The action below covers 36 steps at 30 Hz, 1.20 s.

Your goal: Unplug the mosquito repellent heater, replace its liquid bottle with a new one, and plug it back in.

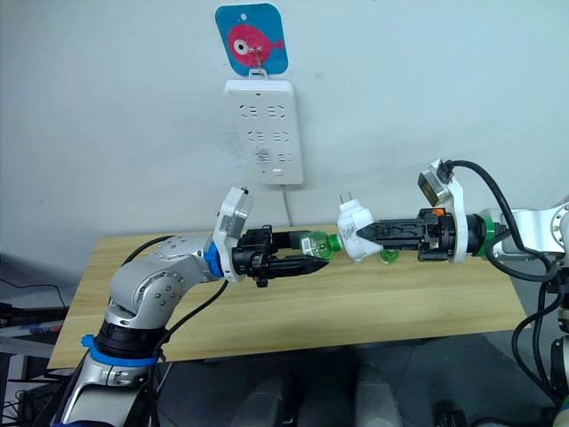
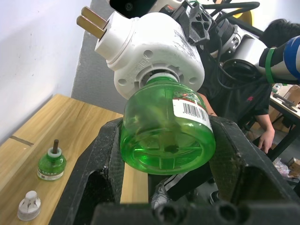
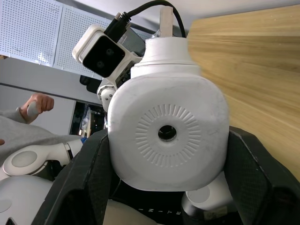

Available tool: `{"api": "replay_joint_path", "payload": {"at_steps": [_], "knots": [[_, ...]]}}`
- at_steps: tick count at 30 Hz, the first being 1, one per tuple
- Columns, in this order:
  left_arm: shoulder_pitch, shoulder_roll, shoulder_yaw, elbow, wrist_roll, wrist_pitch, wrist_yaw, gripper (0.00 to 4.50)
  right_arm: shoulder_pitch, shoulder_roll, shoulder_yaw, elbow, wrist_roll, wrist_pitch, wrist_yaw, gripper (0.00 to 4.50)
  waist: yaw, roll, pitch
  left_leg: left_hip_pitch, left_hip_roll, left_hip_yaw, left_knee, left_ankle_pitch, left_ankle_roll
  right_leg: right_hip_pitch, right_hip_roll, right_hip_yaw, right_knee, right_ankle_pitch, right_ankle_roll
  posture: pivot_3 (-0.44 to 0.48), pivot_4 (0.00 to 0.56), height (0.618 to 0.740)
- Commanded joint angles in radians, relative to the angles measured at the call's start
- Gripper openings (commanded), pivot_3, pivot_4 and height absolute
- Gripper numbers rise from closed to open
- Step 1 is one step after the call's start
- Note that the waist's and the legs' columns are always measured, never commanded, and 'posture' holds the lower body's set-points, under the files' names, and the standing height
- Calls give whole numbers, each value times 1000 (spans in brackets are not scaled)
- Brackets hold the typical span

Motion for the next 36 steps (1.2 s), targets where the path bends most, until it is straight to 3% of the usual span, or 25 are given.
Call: {"api": "replay_joint_path", "payload": {"at_steps": [1,10,17,21,22,36], "knots": [[-8,-21,-21,-56,-19,-33,-14,2277,-8,-4,12,-53,57,-20,-20,2952,0,0,0,0,0,0,0,0,0,0,0,0,0,0,0,-94,239,740],[-24,-70,-45,-40,2,-60,11,2277,1,24,29,-150,65,-77,-53,2952,0,0,0,0,0,0,0,0,0,0,0,0,0,0,0,-99,241,740],[-10,-57,-42,-51,-2,-50,8,2277,23,14,28,-163,65,-76,-41,2952,0,0,0,0,0,0,0,0,0,0,0,0,0,0,0,-105,244,740],[-22,-55,-28,-20,12,-63,17,2277,44,0,27,-178,65,-76,-36,4336,0,0,0,0,0,0,0,0,0,0,0,0,0,0,0,-101,247,740],[-26,-58,-26,-15,13,-66,21,2277,58,-7,27,-192,65,-74,-31,4455,0,0,0,0,0,0,0,0,0,0,0,0,0,0,0,-101,247,740],[-59,-58,-14,26,21,-87,19,2277,173,-100,16,-311,14,-76,54,4455,0,0,0,0,0,1,0,0,0,0,0,0,0,0,0,-107,246,740]]}}
